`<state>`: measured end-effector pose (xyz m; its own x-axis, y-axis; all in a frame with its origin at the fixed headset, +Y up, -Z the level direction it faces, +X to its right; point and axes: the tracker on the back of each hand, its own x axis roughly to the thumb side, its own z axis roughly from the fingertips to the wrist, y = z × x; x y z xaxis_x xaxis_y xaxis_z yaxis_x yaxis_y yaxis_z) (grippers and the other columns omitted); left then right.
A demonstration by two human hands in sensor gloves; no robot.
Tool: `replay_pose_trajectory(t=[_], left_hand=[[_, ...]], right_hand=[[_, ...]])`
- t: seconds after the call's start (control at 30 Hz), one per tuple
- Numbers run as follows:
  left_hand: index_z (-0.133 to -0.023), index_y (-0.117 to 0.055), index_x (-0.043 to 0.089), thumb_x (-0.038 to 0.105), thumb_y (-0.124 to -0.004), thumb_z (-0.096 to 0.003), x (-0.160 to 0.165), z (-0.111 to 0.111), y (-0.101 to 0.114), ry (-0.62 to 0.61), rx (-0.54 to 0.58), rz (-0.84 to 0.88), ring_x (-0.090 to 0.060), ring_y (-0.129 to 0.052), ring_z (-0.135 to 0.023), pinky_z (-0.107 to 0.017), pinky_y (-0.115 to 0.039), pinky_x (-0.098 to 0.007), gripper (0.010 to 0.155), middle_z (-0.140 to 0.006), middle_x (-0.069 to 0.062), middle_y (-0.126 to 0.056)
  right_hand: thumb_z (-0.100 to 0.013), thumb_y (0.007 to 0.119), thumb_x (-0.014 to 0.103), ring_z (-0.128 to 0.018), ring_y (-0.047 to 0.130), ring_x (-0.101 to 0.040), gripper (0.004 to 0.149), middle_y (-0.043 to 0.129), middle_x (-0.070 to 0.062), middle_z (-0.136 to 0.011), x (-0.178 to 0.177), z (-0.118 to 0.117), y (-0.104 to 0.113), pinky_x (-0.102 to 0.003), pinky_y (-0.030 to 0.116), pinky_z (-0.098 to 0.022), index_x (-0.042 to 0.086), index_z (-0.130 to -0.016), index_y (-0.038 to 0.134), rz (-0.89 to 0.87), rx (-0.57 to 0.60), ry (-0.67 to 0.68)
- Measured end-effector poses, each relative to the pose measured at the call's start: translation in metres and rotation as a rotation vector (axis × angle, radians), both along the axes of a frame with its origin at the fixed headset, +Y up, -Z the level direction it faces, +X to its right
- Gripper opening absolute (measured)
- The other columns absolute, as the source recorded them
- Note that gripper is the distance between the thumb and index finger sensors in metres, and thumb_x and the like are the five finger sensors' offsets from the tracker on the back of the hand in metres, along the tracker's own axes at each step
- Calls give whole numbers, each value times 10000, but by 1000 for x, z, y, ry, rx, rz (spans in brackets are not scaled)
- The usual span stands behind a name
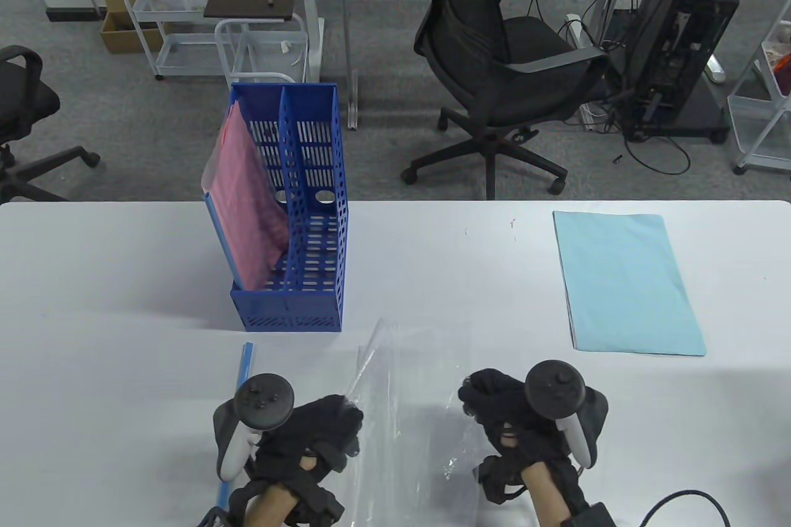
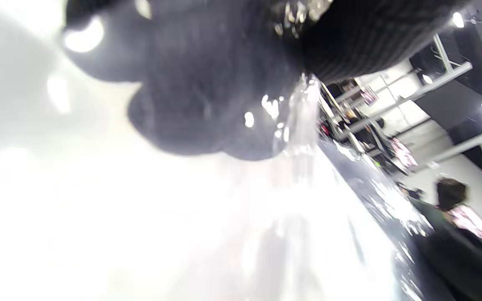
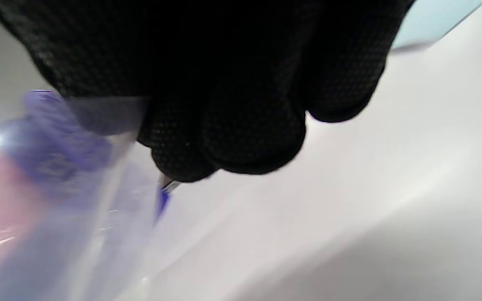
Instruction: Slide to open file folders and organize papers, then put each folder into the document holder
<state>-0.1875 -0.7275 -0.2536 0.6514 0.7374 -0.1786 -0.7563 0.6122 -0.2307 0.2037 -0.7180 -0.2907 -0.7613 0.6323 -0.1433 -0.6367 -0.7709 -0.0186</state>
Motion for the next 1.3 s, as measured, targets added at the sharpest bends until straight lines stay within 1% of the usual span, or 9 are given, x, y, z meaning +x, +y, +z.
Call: replay_pose_trajectory(t=[0.13, 0.3, 0.43, 0.7, 0.87, 1.07, 1.17, 1.23, 1.3], left_hand=[[-694, -985, 110, 457, -872, -425, -31, -6, 2, 70, -64, -199, -158, -1103, -184, -292, -930, -422, 454, -437, -40, -1109], [-694, -991, 97, 462, -874, -426, -48, -13, -12, 109, -179, -295, -173, -1100, -185, -296, -924, -434, 467, -439, -57, -1107], [-702, -988, 92, 464, -870, -427, -47, -17, -21, 94, -226, -314, -178, -1102, -192, -299, -923, -438, 477, -446, -63, -1106], [-779, -951, 74, 479, -875, -431, -43, -17, -21, 54, -270, -356, -201, -1116, -261, -337, -920, -455, 540, -523, -90, -1100], [-804, -940, 68, 468, -879, -432, -43, -17, -21, 36, -288, -362, -211, -1130, -294, -358, -924, -459, 549, -554, -102, -1100], [-847, -921, 68, 494, -896, -418, -48, -14, -13, 87, -280, -456, -237, -1135, -344, -381, -917, -477, 605, -606, -123, -1092], [-870, -906, 83, 500, -893, -419, -50, -11, -6, 129, -238, -485, -247, -1124, -378, -405, -904, -483, 614, -641, -120, -1078], [-892, -888, 108, 504, -886, -422, -46, -8, -1, 138, -190, -511, -249, -1113, -419, -434, -891, -484, 614, -679, -111, -1062], [-925, -851, 137, 517, -867, -428, -40, -5, 5, 140, -110, -524, -249, -1098, -479, -474, -875, -484, 626, -736, -98, -1033]], right_hand=[[-315, 912, 447, -406, 1055, -187, 402, 1078, 41, -536, 40, -7, -11, -436, 864, -486, 255, -665, 957, 186, 2, -126], [-314, 906, 450, -421, 1053, -188, 405, 1078, 44, -544, 68, -8, -24, -438, 861, -493, 256, -667, 954, 266, -51, -193], [-315, 903, 445, -426, 1049, -195, 410, 1075, 35, -548, 67, -9, -31, -445, 855, -496, 245, -668, 952, 265, -70, -185], [-319, 892, 476, -429, 1039, -188, 423, 1060, 40, -563, 54, -11, -38, -441, 854, -499, 250, -673, 947, 424, -116, -127], [-308, 887, 513, -456, 1033, -201, 488, 1048, 24, -601, 48, -9, -36, -457, 839, -514, 240, -710, 932, 457, -128, -121], [-306, 867, 547, -524, 1024, -246, 570, 1029, -11, -689, 44, -5, -29, -488, 813, -545, 225, -775, 902, 505, -140, -115], [-310, 859, 551, -563, 1017, -263, 590, 1016, -22, -735, 52, -6, -14, -495, 805, -558, 233, -806, 879, 522, -56, -183], [-316, 856, 547, -657, 982, -283, 617, 965, -21, -818, 63, -8, -2, -505, 776, -601, 250, -856, 828, 536, 9, -257], [-320, 854, 548, -805, 902, -299, 668, 865, -12, -937, 75, -12, 6, -517, 719, -675, 281, -922, 744, 548, 53, -308]])
